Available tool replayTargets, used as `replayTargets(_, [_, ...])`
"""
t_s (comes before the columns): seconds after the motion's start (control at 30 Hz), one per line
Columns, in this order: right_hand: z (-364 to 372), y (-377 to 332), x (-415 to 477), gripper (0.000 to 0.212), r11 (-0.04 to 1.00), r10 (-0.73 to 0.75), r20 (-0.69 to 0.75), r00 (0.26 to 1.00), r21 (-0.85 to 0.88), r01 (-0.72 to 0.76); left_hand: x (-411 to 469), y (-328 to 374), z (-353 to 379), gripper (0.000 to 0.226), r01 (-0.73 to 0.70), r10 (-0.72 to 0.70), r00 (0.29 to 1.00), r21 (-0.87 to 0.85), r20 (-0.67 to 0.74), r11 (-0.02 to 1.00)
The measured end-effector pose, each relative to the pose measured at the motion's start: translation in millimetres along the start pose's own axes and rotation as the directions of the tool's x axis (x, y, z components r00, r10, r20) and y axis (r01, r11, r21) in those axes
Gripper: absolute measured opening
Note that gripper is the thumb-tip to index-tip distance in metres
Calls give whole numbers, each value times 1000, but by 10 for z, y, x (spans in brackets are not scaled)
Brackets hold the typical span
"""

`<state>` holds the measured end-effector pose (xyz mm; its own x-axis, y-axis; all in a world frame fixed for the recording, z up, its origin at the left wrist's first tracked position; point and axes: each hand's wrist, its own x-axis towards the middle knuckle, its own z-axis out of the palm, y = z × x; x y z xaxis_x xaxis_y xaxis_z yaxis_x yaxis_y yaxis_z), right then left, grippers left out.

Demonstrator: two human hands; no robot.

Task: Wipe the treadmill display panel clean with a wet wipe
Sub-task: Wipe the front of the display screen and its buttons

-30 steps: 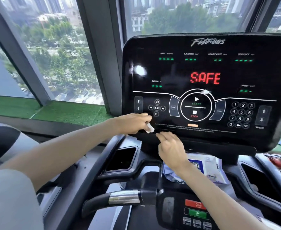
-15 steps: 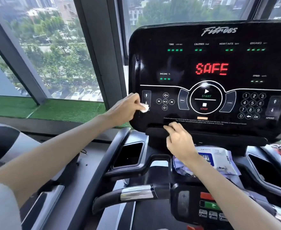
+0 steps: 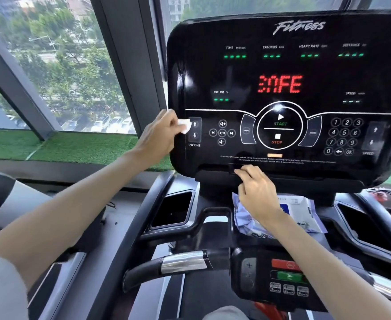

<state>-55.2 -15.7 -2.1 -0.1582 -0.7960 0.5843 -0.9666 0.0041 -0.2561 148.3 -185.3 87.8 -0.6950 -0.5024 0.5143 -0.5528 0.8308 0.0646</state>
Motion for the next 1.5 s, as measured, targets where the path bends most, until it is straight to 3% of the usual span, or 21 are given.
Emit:
replayTargets(0.07, [12, -12, 21, 43, 1000, -20, 7, 1000, 0, 20, 16, 7, -6, 14, -20, 21, 999, 43, -26, 999])
replayTargets(0.27, [20, 8, 54, 41, 997, -67, -1, 998, -24, 67, -404, 157, 242, 35, -76, 64, 993, 119, 95, 990])
replayTargets(0.37, [25, 16, 54, 39, 996, -80, 4, 997, -42, 81, -545, 239, 262, 29, -77, 62, 984, 81, 169, 994])
replayTargets(0.43, [33, 27, 48, 38, 995, -87, 12, 996, -48, 88, -432, 203, 225, 24, 36, -43, 997, 97, 70, 995])
replayTargets(0.5, [34, 37, 47, 37, 994, -98, 14, 995, -56, 99, -210, 164, 133, 33, 165, -164, 982, 1, -89, 986])
replayTargets(0.6, [24, 49, 60, 36, 991, -117, 33, 993, -62, 119, 15, 158, 87, 29, 164, -172, 968, -59, -183, 985])
replayTargets(0.8, [-1, 107, 51, 37, 985, -157, 72, 985, -64, 162, -264, 305, 205, 27, 222, -223, 972, -27, -69, 975])
replayTargets(0.97, [8, 138, 50, 36, 984, -170, 73, 983, -43, 174, -476, 365, 345, 43, 210, -209, 978, 18, -13, 978])
replayTargets(1.17, [-20, 188, 17, 39, 977, -214, 59, 975, -8, 215, -590, 559, 515, 21, 450, -462, 887, -237, 4, 861])
replayTargets(1.27, [-64, 250, 9, 41, 966, -258, 57, 964, 42, 256, -510, 673, 537, 22, 507, -534, 845, -335, 12, 794])
replayTargets(1.5, [-311, 537, -143, 47, 959, -283, 62, 957, 43, 281, -230, 917, 538, 26, 435, -408, 895, -146, 178, 889])
